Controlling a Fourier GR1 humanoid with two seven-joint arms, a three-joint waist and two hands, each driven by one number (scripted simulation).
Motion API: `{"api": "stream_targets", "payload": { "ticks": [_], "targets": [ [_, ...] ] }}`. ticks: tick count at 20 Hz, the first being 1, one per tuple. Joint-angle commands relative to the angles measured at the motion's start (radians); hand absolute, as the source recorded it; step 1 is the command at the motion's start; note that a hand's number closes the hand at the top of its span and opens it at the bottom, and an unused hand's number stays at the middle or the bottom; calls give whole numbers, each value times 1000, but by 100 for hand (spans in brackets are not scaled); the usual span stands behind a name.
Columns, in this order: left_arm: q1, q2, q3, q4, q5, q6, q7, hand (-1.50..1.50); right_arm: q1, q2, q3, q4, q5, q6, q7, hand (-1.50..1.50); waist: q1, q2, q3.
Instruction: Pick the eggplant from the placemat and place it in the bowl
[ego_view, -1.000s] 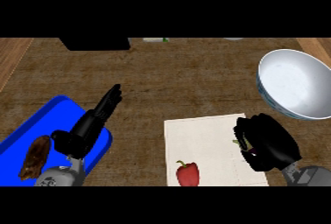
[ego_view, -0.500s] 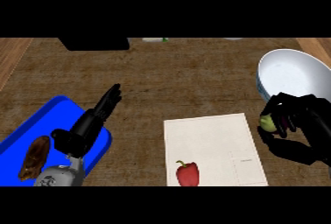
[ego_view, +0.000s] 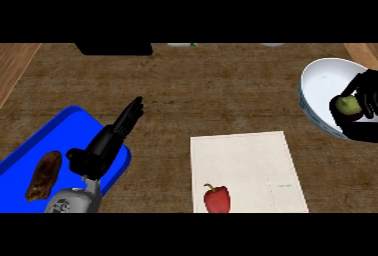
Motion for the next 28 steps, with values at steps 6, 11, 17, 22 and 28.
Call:
{"api": "stream_targets", "payload": {
  "ticks": [6,11,17,22,28],
  "targets": [
    [17,-31,-35,-23,-23,3,16,0,-233,6,-82,492,154,-186,-236,150,16,3,0],
    [-43,14,38,-7,30,-33,44,0,-296,-6,-6,701,207,-45,-201,150,33,9,0],
    [-43,-14,5,-22,-6,-10,42,0,-405,26,-30,981,137,94,-352,-150,32,10,1],
    [-47,-23,9,37,-8,-22,-10,0,-509,1,-121,1136,92,63,-540,-150,24,10,1],
    [-49,-10,30,-7,7,-24,33,0,-547,31,-269,1224,-12,-43,-524,-150,20,7,2]
  ]
}}
